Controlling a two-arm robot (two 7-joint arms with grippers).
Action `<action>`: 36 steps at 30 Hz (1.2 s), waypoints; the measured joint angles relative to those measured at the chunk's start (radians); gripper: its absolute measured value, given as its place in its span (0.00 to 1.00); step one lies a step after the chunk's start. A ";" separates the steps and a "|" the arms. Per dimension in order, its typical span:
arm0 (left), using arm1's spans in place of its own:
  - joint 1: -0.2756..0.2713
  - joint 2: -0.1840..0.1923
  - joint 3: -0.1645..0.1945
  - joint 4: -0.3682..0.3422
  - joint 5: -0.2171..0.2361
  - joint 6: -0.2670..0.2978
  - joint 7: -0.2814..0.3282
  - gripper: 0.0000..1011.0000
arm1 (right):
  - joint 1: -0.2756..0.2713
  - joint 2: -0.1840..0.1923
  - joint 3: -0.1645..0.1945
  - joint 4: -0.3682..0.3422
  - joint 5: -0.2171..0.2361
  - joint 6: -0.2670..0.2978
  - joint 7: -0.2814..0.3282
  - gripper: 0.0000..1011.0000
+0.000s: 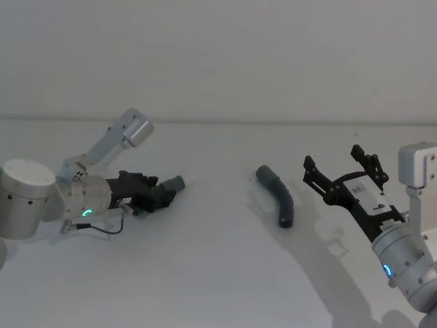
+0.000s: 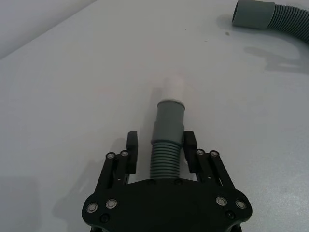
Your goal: Use both hands to pick up one end of the pipe from the table, align the ends, and insert them.
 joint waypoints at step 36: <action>0.000 -0.002 0.000 0.001 0.001 0.002 0.001 0.35 | 0.052 0.042 -0.022 0.006 0.011 0.145 0.080 0.99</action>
